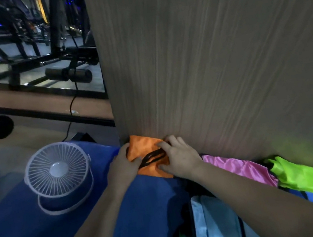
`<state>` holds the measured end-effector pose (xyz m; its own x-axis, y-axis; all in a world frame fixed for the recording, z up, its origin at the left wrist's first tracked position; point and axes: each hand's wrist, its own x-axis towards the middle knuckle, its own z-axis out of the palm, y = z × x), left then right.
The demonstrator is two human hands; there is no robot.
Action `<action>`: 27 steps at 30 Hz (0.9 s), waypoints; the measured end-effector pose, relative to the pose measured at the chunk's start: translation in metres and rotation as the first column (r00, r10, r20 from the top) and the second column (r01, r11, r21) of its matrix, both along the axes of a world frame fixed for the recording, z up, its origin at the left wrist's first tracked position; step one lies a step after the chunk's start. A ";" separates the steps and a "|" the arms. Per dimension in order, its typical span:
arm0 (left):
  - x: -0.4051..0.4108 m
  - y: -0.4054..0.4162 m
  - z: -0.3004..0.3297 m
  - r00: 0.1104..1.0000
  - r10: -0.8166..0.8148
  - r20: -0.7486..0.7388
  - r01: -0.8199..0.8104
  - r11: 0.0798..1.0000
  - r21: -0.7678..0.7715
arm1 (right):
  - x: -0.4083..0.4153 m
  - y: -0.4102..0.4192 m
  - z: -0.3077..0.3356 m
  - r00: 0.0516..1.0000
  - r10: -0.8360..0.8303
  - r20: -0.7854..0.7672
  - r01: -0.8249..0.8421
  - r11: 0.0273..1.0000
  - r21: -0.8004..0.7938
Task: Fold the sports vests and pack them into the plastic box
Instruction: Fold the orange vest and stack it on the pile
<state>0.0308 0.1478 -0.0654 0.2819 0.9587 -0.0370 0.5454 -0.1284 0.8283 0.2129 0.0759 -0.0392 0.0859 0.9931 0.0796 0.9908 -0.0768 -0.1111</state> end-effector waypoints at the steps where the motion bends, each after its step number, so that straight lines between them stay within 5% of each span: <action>1: 0.000 0.002 -0.003 1.000 -0.001 -0.017 0.001 1.000 0.014 | -0.001 0.002 -0.003 1.000 -0.006 -0.026 0.005 1.000 -0.026; 8: -0.006 -0.008 0.000 1.000 -0.029 0.001 0.029 0.995 -0.094 | -0.016 0.002 -0.006 0.995 0.002 -0.098 -0.010 0.996 -0.089; 15: -0.026 -0.050 0.020 0.976 -0.004 0.218 0.042 0.984 -0.171 | -0.039 -0.014 -0.004 0.978 0.042 -0.206 -0.070 0.989 -0.132; 22: -0.053 -0.113 0.074 0.918 -0.002 0.396 0.009 1.000 -0.017 | -0.066 -0.070 0.038 0.916 0.168 -0.365 -0.144 0.985 0.091; 27: -0.075 -0.161 0.144 0.861 -0.244 0.446 0.209 0.970 0.127 | -0.083 -0.140 0.099 0.823 0.212 -0.527 -0.114 0.971 0.212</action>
<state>-0.0447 -0.0137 0.0782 0.4603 0.8615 0.2144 0.0595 -0.2709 0.9608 0.1300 -0.0641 0.0596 0.0013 0.9730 0.2308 0.7625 0.1484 -0.6297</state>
